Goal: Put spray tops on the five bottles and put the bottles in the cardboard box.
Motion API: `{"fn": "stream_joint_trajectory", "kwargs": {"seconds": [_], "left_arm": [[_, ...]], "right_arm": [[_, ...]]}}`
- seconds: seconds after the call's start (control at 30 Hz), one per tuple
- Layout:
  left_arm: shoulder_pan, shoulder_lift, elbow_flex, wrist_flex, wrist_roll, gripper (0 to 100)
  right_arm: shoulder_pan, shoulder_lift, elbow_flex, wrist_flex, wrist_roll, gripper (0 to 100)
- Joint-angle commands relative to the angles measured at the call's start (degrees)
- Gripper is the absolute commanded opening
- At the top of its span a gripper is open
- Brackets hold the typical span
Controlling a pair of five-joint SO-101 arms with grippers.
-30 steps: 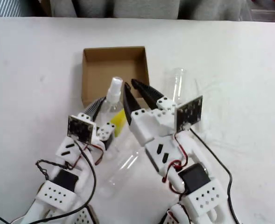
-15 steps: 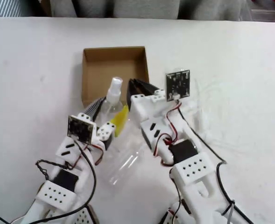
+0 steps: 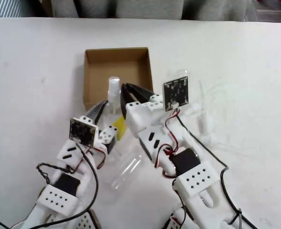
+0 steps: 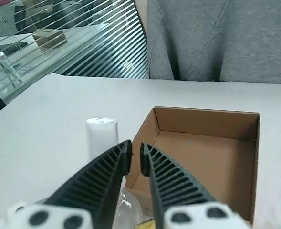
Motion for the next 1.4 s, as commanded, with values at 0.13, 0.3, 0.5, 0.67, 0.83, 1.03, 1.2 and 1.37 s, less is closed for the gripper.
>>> {"fn": "stream_joint_trajectory", "kwargs": {"seconds": [0.13,0.3,0.5,0.67,0.83,1.03,1.2,1.37], "left_arm": [[-0.57,-1.54,-0.09,-0.35,0.53,10],[-4.00,-1.36,-0.09,-4.84,0.62,10],[-7.25,-1.54,-0.18,-10.46,0.62,10],[-7.43,-1.36,-3.78,-16.79,0.62,10],[-7.43,-1.19,-10.46,-16.53,0.62,10],[-7.43,-1.19,-17.58,-16.53,0.62,10],[-7.43,-0.31,-21.98,-16.53,0.62,10],[-7.78,9.80,-29.80,-16.62,0.62,10]], "right_arm": [[5.85,-1.54,-0.88,-1.71,-0.09,1.6],[11.65,-1.45,-0.70,-1.63,-0.09,1.6],[12.18,-1.45,0.70,-1.80,-0.09,1.7],[12.18,-0.48,1.14,-1.80,0.00,1.7],[12.26,5.85,1.14,-7.60,0.00,1.7],[12.35,15.43,0.79,-16.84,1.32,1.6],[12.88,19.03,0.79,-21.58,7.21,1.6],[12.79,19.47,0.79,-21.67,7.12,1.6]]}}
